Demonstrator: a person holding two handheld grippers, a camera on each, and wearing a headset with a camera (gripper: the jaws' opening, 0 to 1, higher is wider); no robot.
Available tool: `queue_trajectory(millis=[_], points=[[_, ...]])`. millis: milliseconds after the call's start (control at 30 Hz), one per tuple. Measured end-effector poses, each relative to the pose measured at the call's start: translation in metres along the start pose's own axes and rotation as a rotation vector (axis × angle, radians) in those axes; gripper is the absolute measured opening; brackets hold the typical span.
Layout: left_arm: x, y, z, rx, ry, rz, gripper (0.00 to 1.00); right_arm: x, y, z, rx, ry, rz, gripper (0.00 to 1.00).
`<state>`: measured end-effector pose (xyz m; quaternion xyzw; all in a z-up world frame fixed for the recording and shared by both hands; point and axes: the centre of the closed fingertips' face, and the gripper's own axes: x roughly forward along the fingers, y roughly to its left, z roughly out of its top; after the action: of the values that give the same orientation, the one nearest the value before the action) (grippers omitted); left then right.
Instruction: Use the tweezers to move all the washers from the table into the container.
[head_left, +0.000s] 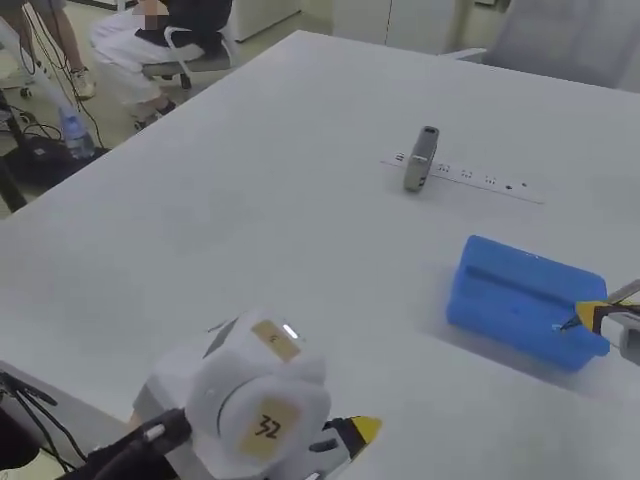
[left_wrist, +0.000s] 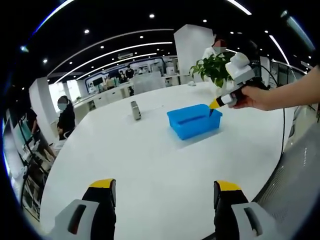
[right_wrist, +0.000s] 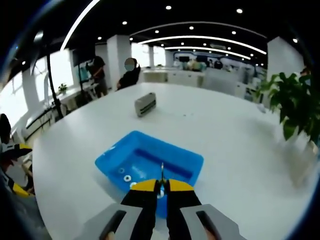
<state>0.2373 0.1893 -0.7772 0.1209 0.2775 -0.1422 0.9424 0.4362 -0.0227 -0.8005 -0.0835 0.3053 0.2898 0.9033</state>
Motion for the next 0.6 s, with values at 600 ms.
queue_trajectory(millis=[600], points=[[0.0, -0.013, 0.035, -0.06, -0.014, -0.136, 0.63, 0.007, 0.013, -0.005, -0.055, 0.039, 0.029, 0.03]])
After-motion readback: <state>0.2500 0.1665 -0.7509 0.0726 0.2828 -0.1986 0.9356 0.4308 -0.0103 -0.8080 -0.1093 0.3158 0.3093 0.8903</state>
